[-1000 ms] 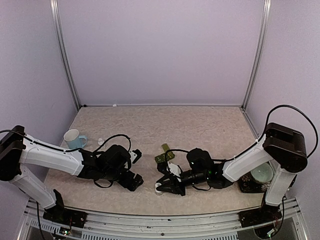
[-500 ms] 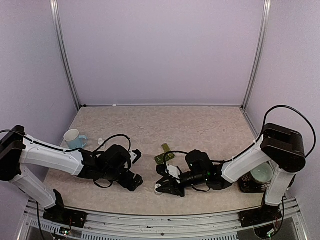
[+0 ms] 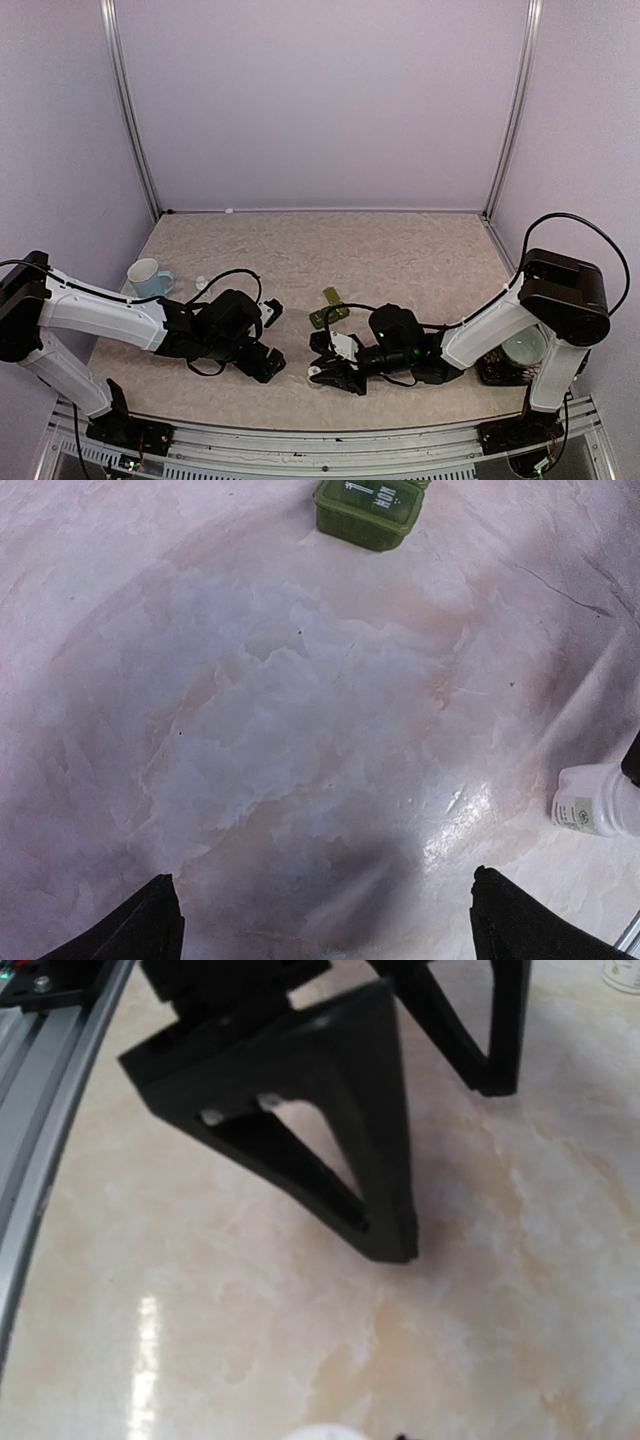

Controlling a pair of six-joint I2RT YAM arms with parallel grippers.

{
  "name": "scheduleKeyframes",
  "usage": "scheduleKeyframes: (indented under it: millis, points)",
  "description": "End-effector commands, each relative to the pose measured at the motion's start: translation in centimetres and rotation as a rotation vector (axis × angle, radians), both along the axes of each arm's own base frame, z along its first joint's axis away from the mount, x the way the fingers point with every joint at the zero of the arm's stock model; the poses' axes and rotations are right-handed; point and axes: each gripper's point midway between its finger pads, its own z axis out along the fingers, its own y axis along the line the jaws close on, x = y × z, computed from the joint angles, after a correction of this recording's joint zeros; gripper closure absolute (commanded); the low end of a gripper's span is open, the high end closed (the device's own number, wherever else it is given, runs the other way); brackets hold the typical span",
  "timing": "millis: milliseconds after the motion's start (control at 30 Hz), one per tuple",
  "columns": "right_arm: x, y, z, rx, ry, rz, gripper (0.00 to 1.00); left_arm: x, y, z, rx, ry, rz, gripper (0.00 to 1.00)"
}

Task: Sort the pills into containers
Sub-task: Close the lid of the pill bottle on the pill bottle, then pick up the pill bottle from the center of the board.

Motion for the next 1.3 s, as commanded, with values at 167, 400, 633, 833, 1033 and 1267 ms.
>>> scheduleKeyframes:
  millis: [167,400,633,833,1033,1267]
  points:
    - [-0.4,-1.0,-2.0,-0.062,0.006,-0.014,0.63,0.6,-0.1,1.4,-0.025,-0.039,0.015,0.03]
    - [-0.6,-0.9,-1.3,-0.043,0.014,-0.008,0.48,0.6,-0.2,1.5,-0.030,-0.039,0.018,0.03]
    - [0.1,-0.9,-2.8,-0.063,0.017,-0.049,0.44,0.8,-0.2,2.1,-0.037,-0.050,0.021,0.03]
    - [0.2,-0.8,-3.8,-0.064,0.045,-0.061,0.44,0.7,-0.2,2.6,-0.048,-0.059,0.024,0.03]
    - [0.5,-0.9,-4.1,-0.052,0.046,-0.082,0.46,0.3,-0.8,3.8,-0.077,-0.083,0.001,0.03]
    - [0.0,-1.5,-2.1,-0.019,0.092,-0.091,0.40,-2.1,-4.0,7.2,-0.138,-0.162,-0.129,0.01]
